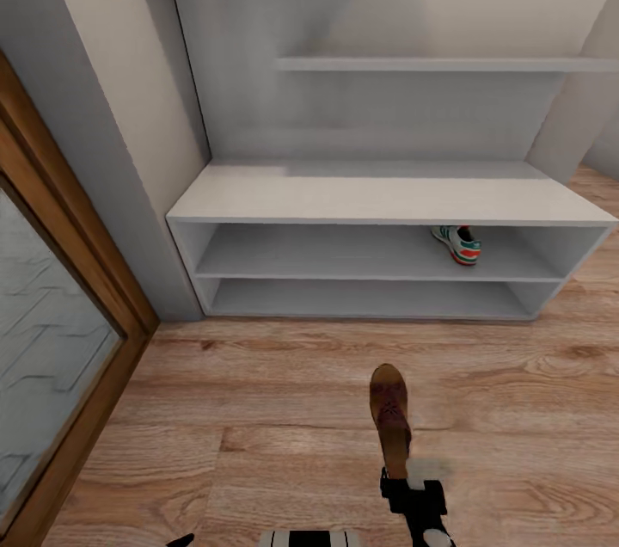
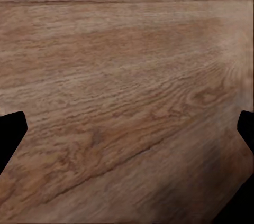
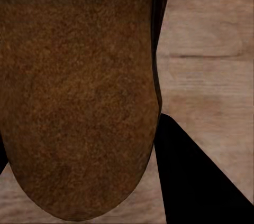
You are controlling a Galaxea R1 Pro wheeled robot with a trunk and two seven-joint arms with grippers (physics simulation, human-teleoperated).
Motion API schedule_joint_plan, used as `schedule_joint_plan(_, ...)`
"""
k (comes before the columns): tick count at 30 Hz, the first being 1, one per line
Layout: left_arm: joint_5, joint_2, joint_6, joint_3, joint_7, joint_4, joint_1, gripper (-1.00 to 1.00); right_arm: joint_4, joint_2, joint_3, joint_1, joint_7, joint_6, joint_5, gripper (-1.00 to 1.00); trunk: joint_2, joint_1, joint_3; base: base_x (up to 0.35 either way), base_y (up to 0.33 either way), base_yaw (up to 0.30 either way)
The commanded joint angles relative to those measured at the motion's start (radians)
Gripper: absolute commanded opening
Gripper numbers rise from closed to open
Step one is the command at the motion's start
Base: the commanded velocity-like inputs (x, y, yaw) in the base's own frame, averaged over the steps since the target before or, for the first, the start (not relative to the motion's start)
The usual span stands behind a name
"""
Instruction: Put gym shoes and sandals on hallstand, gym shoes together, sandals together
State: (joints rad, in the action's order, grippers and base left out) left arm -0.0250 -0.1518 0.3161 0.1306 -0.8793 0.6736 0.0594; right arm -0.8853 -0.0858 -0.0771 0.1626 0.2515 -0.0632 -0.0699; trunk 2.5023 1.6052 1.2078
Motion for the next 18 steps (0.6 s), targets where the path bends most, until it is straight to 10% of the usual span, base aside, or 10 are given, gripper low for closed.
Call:
schedule_joint_plan(1,-0.001,-0.003,0.009,-0.011,-0.054,0.000,-0.001,1.00,-0.029,-0.051,-0.014,0.092,0.009,-0.177,-0.004,-1.00,0.000,0.000,0.001,0.000,0.000,0.000)
schedule_joint_plan(4,0.001,-0.006,0.033,-0.017,-0.073,-0.003,-0.004,1.00,-0.038,-0.089,-0.020,0.184,0.010,-0.286,-0.004,-1.00,0.000,0.000,0.001,0.000,0.000,0.000)
schedule_joint_plan(13,0.003,-0.019,0.142,-0.021,-0.085,-0.069,-0.006,1.00,0.143,-0.089,-0.024,0.537,0.016,-0.485,-0.001,-1.00,0.000,0.000,0.001,0.000,0.000,0.000)
schedule_joint_plan(14,0.003,-0.019,0.146,-0.022,-0.086,-0.072,-0.006,1.00,0.202,-0.089,-0.023,0.647,0.018,-0.498,0.049,-1.00,0.000,0.000,0.001,0.000,0.000,0.000)
schedule_joint_plan(18,-0.002,-0.021,0.146,-0.021,-0.088,-0.065,-0.006,1.00,0.186,-0.089,-0.025,0.671,0.016,-0.501,0.215,-1.00,0.000,0.000,0.001,0.000,0.000,0.000)
